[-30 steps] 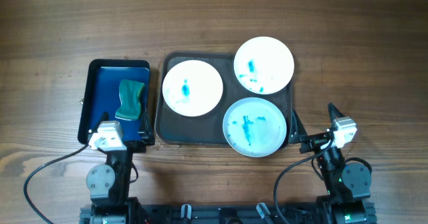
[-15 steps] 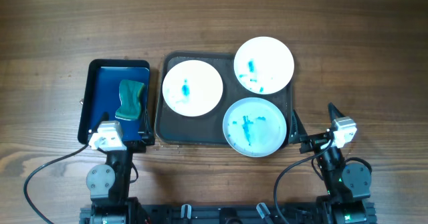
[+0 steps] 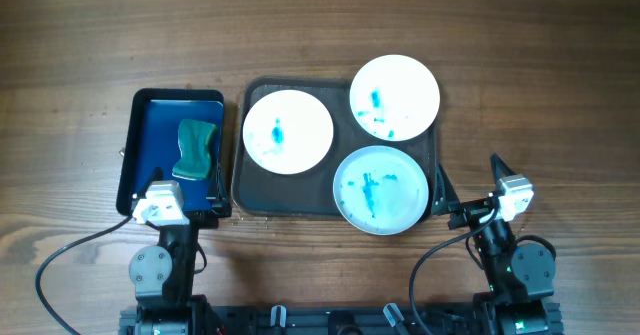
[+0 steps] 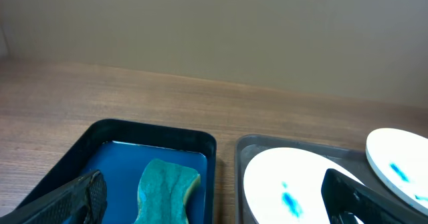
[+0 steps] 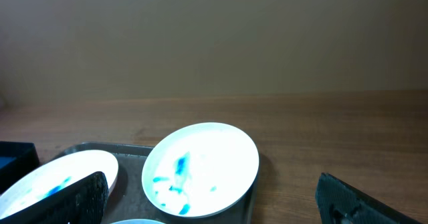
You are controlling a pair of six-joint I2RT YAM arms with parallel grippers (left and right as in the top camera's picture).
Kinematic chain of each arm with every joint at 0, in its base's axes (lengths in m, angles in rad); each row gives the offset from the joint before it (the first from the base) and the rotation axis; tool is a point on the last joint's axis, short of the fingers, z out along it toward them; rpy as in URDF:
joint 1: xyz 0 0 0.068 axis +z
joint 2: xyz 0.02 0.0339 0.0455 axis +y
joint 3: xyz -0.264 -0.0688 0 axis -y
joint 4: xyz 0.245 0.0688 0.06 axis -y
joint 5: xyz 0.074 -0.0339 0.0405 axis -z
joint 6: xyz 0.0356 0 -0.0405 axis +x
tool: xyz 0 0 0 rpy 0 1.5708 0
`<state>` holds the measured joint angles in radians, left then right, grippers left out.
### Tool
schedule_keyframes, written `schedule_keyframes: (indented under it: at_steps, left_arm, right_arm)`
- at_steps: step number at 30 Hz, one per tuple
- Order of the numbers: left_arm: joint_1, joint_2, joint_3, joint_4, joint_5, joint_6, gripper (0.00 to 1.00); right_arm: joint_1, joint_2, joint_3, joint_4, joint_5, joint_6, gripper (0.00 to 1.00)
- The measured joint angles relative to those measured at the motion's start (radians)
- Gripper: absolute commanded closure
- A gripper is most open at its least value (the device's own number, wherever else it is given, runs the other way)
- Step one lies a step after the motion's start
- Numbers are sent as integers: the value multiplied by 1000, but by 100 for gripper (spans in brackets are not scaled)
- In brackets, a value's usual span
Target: Clean dirty plates on tray and stack at the side
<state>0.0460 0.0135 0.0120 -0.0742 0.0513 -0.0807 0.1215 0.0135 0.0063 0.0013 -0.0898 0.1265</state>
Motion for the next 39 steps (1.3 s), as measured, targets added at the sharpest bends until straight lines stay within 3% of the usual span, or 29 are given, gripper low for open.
schedule_keyframes:
  at_steps: [12, 18, 21, 24, 31, 33, 36, 39]
  left_arm:
    - [0, 0, 0, -2, 0, -3, 0]
    - [0, 181, 212, -156, 4, -23, 0]
    - [0, 427, 475, -296, 33, -30, 0]
    - [0, 640, 704, -477, 53, -30, 0]
    - [0, 1200, 1318, -1006, 64, -30, 0]
    - [0, 1323, 1400, -1062, 64, -30, 0]
    - [0, 1434, 1413, -1079, 67, -30, 0]
    - [0, 1509, 1413, -1063, 68, -30, 0]
  right_arm:
    - [0, 9, 0, 5, -6, 34, 0]
    - [0, 94, 94, -61, -97, -17, 0]
    - [0, 278, 294, -115, -117, -32, 0]
    - [-1, 489, 514, -274, -121, -43, 0]
    - [-1, 1042, 1089, -793, -128, -50, 0]
    - [-1, 1180, 1219, -883, -129, -50, 0]
    - [-1, 1302, 1275, -851, -163, -20, 0]
    - [5, 1398, 1278, -823, -297, -21, 9]
